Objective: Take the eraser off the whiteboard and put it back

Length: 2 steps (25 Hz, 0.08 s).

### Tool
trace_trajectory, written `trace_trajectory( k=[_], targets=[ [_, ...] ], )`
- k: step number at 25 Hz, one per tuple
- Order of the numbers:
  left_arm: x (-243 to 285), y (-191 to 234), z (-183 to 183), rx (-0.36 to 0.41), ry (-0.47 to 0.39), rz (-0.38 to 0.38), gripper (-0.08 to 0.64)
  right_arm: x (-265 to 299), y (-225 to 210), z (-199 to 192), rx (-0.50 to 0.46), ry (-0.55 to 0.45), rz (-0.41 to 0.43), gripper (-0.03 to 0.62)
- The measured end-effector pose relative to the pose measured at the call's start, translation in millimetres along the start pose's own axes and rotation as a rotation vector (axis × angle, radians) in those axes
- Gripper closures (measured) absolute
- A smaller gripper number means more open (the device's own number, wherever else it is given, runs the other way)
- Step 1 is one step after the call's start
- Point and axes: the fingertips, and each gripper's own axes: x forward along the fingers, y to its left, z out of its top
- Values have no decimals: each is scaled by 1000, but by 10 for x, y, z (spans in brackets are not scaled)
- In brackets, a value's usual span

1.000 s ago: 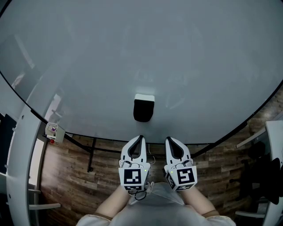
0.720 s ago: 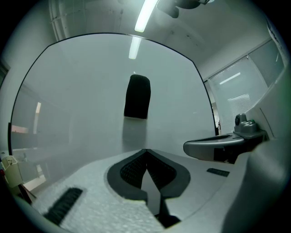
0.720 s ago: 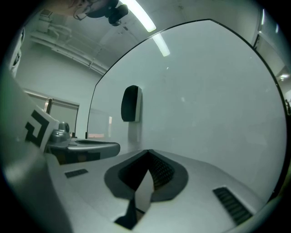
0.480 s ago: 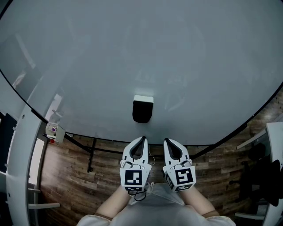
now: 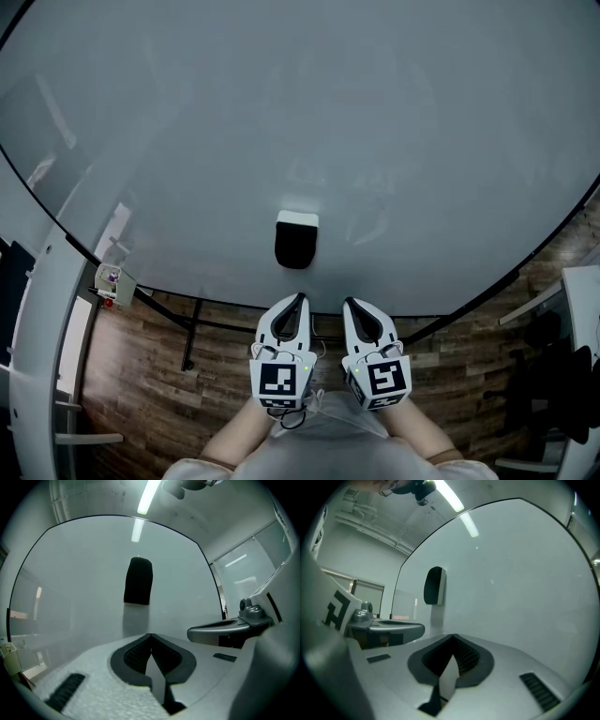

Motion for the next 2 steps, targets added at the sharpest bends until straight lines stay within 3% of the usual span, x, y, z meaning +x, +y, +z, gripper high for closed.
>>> trace_trajectory(
  k=[2],
  targets=[
    [3, 6, 15, 1, -3, 1, 543, 3, -3, 7, 4, -4, 3, 566]
  ],
)
